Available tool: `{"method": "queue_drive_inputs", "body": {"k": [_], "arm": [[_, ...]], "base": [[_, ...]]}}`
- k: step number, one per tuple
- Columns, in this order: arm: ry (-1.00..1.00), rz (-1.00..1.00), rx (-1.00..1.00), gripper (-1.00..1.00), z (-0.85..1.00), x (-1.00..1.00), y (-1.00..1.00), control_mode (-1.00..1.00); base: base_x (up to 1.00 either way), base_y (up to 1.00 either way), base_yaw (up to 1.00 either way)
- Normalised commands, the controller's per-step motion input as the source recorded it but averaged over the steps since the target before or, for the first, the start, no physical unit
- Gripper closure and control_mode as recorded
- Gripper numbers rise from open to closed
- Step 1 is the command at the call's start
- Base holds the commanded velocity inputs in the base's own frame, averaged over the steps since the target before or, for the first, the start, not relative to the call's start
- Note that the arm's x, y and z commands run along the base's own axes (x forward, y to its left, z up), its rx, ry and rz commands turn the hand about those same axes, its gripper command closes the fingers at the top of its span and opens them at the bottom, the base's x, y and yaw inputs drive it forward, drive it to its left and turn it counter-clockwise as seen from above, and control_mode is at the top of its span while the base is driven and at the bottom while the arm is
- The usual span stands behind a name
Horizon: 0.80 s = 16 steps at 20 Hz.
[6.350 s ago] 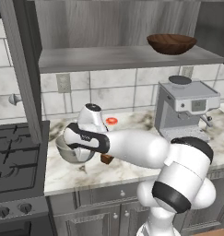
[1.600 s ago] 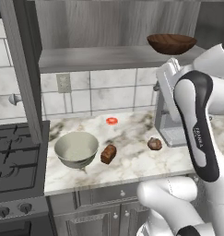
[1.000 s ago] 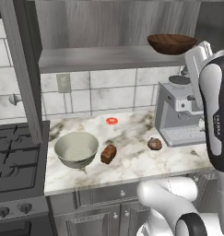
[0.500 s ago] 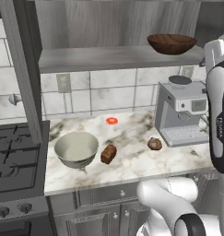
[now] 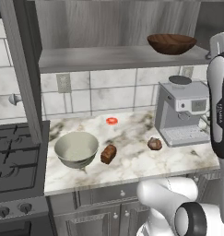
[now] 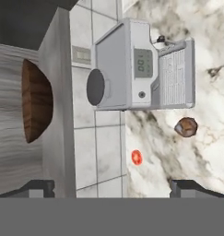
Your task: Pick both bowls and place them on the counter. Then place the bread in one bowl and place the bread in the other bowl.
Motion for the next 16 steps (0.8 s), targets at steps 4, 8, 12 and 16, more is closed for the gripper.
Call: {"method": "queue_drive_inputs", "body": {"k": [4,8,12,16], "arm": [[-0.01,0.03,0.00,-1.00,0.07,0.16,-0.29,-1.00],[-0.07,0.09,0.00,-1.00,0.01,0.21,-0.20,-1.00],[-0.05,0.07,0.00,-1.00,0.00,0.31,-0.08,-1.00],[-0.12,0.13,0.00,-1.00,0.00,0.20,-0.01,-1.00]], "base": [[0.00,0.00,0.00],[0.00,0.00,0.00],[0.00,0.00,0.00],[0.00,0.00,0.00]]}}
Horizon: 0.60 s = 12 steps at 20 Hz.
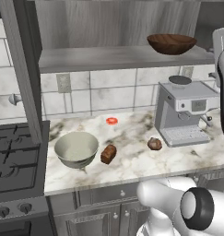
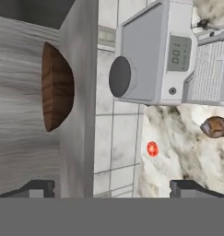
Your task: Pick both bowls and place them on the counter. Then place the bread in one bowl and place the bread in the other bowl.
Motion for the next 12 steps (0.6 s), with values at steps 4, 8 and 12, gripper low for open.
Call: {"method": "queue_drive_inputs", "body": {"k": [4,8,12], "arm": [[-0.05,0.11,0.00,-1.00,0.00,0.32,0.00,-1.00],[0.00,0.07,0.00,-1.00,0.00,0.42,0.00,-1.00],[0.00,0.02,0.00,-1.00,0.04,0.41,-0.01,-1.00]], "base": [[0.00,0.00,0.00],[0.00,0.00,0.00],[0.00,0.00,0.00]]}}
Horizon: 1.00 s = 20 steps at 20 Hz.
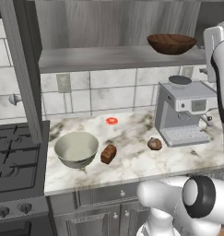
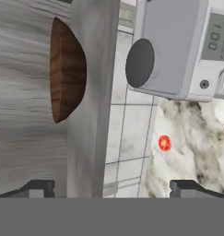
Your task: Pick both bowls and place them on the counter. Then place the bread in one bowl and place the bread in the other bowl.
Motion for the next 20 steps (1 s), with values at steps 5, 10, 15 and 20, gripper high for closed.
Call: {"method": "queue_drive_inputs", "body": {"k": [5,10,15,20], "arm": [[0.00,0.00,0.00,-1.00,0.18,0.38,-0.02,-1.00],[0.00,0.00,-0.01,-1.00,0.11,0.33,-0.10,-1.00],[0.01,0.00,0.00,-1.00,-0.01,0.29,-0.18,-1.00],[0.05,0.00,0.00,-1.00,-0.05,0.24,-0.18,-1.00]], "base": [[0.00,0.00,0.00],[0.00,0.00,0.00],[0.00,0.00,0.00],[0.00,0.00,0.00]]}}
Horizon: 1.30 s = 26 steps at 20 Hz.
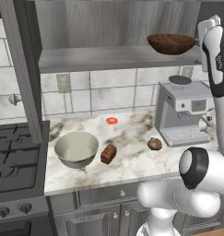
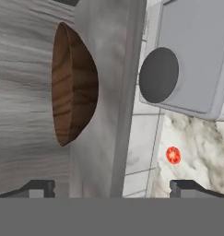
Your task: Pick both bowls and place them on the counter. Then place the bread in one bowl and place the bread in the other bowl.
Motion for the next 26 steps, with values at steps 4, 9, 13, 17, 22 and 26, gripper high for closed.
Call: {"method": "queue_drive_inputs", "body": {"k": [4,9,13,17,22,26], "arm": [[0.04,0.00,0.00,-1.00,-0.04,0.31,-0.08,-1.00],[0.04,0.00,0.00,-1.00,-0.04,0.31,-0.02,-1.00],[0.08,0.00,0.00,-1.00,-0.14,0.29,-0.01,-1.00],[0.04,0.02,0.00,-1.00,-0.06,0.33,-0.03,-1.00],[0.01,0.01,0.00,-1.00,-0.01,0.32,-0.07,-1.00],[0.02,0.00,0.00,-1.00,-0.01,0.26,-0.10,-1.00]], "base": [[0.00,0.00,0.00],[0.00,0.00,0.00],[0.00,0.00,0.00],[0.00,0.00,0.00],[0.00,0.00,0.00],[0.00,0.00,0.00]]}}
